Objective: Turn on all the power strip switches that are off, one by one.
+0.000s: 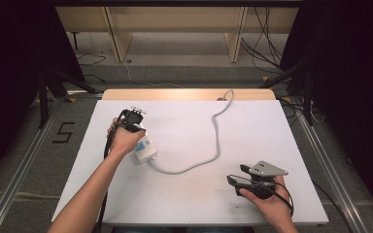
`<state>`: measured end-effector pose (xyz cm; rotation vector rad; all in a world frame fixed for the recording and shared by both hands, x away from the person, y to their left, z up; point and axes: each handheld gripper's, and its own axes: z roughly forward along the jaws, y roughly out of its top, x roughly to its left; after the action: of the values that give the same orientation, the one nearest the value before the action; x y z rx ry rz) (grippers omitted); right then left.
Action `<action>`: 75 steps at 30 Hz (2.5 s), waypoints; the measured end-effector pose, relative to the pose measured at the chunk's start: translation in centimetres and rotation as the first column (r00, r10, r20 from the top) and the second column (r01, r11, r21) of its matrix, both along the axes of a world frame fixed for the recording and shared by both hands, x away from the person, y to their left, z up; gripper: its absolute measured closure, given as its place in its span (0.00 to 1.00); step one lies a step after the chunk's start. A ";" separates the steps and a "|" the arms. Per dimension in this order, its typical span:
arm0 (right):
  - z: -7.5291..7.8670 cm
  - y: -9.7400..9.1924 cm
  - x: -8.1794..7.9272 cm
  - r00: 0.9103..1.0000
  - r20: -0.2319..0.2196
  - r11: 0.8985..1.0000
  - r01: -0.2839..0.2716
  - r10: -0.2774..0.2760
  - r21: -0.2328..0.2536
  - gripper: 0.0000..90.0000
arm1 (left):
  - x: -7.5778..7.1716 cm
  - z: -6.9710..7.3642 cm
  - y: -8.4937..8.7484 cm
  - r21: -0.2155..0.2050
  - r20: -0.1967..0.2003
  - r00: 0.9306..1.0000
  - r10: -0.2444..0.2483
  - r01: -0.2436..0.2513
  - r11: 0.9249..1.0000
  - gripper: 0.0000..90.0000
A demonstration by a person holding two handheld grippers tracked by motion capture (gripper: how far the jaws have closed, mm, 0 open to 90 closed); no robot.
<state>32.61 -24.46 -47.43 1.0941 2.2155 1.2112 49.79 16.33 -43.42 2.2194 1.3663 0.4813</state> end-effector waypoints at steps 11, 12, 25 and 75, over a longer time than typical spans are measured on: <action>0.0 0.0 0.0 1.000 -0.001 1.000 0.001 -0.001 0.001 0.38 | 0.6 -0.4 0.7 -0.004 0.003 1.000 0.024 -0.024 1.000 1.00; 0.0 0.0 0.0 1.000 0.000 1.000 0.001 -0.001 0.001 0.38 | 0.6 -0.4 0.7 -0.002 0.004 1.000 0.024 -0.024 1.000 1.00; 0.0 0.0 0.0 1.000 -0.001 1.000 0.000 0.000 0.000 0.38 | 1.5 0.1 1.2 0.007 0.017 0.999 0.039 -0.039 0.999 1.00; -0.1 -0.1 0.1 1.000 -0.008 1.000 0.000 0.000 0.003 0.37 | 4.8 -1.2 1.7 0.035 0.010 0.998 0.060 -0.060 0.998 1.00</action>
<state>32.70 -24.54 -47.54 1.1023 2.2204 1.2128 54.54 18.03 -44.57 2.2070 1.4336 0.5403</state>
